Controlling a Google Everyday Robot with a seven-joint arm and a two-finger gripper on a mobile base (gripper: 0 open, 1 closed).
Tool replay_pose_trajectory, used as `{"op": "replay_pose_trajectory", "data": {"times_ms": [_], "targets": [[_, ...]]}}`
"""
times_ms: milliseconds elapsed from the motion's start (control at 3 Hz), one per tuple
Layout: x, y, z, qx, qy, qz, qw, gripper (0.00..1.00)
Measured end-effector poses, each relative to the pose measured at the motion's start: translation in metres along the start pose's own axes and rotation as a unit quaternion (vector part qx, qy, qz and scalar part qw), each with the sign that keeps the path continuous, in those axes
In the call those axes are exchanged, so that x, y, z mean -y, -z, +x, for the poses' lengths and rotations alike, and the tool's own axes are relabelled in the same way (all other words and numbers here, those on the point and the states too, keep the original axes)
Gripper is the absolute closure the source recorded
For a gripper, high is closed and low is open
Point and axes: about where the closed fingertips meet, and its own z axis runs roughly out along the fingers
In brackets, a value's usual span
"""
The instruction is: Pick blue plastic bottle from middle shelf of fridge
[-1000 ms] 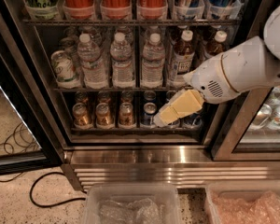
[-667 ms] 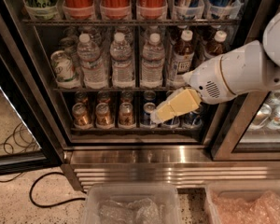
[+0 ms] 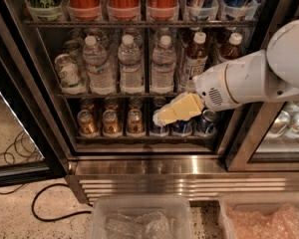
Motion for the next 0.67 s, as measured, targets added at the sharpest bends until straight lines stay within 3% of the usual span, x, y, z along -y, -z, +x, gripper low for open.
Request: {"op": "replay_pose_trajectory", "data": {"times_ms": [667], "targets": [[-0.017, -0.005, 0.030, -0.019, 0.007, 0.009, 0.9997, 0.00]]}}
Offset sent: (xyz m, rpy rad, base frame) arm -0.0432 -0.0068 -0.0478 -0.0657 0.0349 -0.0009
